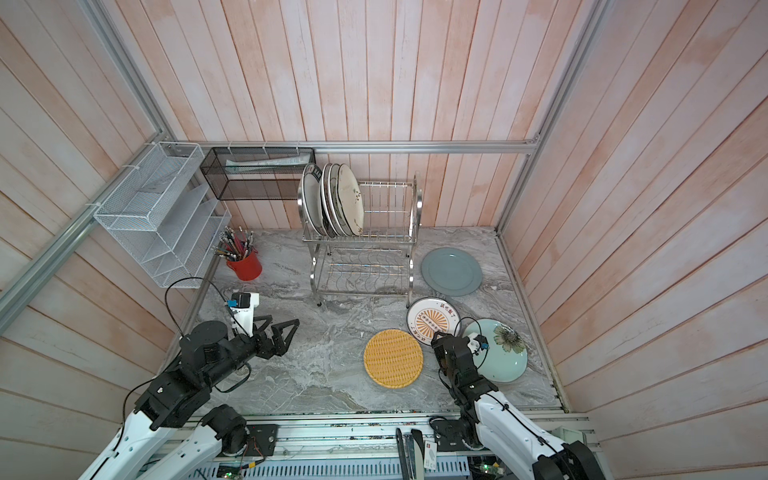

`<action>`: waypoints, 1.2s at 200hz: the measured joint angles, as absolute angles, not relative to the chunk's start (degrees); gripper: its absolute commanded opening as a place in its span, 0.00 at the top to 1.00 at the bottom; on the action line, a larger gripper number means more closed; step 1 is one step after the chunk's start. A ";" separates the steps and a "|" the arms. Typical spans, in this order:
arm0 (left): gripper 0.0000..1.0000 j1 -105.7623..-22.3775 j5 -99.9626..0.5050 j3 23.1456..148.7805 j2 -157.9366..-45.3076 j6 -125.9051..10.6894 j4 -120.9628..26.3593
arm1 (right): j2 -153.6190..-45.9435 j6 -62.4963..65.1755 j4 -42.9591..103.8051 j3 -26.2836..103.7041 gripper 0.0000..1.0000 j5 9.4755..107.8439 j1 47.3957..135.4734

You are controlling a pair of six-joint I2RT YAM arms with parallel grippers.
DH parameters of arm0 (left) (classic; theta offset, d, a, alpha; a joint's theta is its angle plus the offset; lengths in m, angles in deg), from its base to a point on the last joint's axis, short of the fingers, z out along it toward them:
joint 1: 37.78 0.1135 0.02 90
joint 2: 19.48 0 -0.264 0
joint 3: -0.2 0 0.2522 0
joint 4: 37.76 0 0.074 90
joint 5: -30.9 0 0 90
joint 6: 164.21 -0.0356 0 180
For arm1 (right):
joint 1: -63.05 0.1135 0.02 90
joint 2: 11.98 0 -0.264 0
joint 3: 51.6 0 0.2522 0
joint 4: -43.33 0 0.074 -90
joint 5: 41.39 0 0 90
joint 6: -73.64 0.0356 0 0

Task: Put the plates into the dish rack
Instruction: 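Move the right gripper to the sunburst plate's rim and close on it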

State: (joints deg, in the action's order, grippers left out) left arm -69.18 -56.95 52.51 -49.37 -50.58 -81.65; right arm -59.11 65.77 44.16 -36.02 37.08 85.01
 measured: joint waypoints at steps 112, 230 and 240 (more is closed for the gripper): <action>0.00 -68.92 -58.02 52.51 -49.17 -50.38 -81.78 | -70.90 72.94 56.45 -36.02 0.65 37.06 84.96; 0.00 -68.92 -58.04 52.51 -48.21 -50.38 -81.80 | -71.88 75.21 56.07 -36.43 0.87 37.08 84.88; 0.00 -68.92 -58.04 52.51 -48.12 -50.38 -81.80 | -71.84 75.38 56.14 -36.54 0.90 37.01 84.85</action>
